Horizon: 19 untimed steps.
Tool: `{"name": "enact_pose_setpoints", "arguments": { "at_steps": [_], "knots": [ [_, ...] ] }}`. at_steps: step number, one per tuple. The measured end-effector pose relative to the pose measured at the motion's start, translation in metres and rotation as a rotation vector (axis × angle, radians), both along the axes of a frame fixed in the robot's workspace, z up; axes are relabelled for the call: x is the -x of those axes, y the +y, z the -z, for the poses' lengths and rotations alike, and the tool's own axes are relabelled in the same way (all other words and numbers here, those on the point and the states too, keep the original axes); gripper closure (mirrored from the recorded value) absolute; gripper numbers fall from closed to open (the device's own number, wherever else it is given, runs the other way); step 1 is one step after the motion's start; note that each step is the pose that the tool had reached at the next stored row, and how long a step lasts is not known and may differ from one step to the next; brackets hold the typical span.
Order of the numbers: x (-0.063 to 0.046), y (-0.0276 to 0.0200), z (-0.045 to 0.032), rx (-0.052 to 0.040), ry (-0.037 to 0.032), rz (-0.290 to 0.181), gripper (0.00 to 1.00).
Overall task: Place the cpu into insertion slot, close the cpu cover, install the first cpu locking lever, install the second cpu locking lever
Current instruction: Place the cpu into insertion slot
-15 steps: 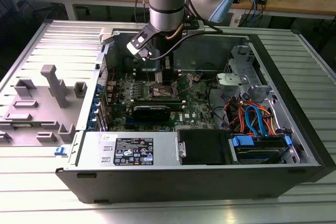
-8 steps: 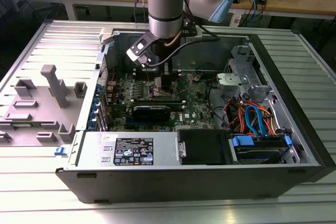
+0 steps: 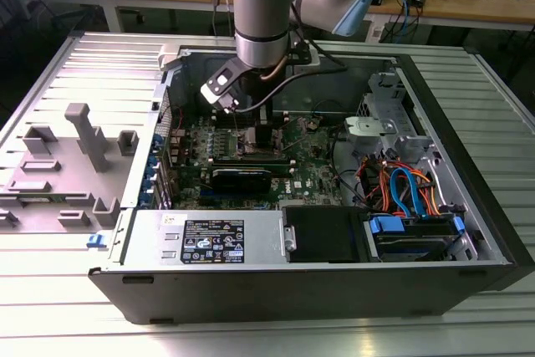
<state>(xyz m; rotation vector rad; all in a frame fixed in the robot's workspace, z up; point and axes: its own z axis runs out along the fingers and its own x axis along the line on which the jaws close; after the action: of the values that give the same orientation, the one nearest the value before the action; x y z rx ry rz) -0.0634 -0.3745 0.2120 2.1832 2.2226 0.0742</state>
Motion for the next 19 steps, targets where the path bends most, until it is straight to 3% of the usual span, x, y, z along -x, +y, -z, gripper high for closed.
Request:
{"name": "enact_pose_setpoints", "arguments": {
  "at_steps": [19],
  "knots": [
    [0.0001, -0.0022, 0.0109, -0.0001, -0.0001, 0.021, 0.46]
  ]
}}
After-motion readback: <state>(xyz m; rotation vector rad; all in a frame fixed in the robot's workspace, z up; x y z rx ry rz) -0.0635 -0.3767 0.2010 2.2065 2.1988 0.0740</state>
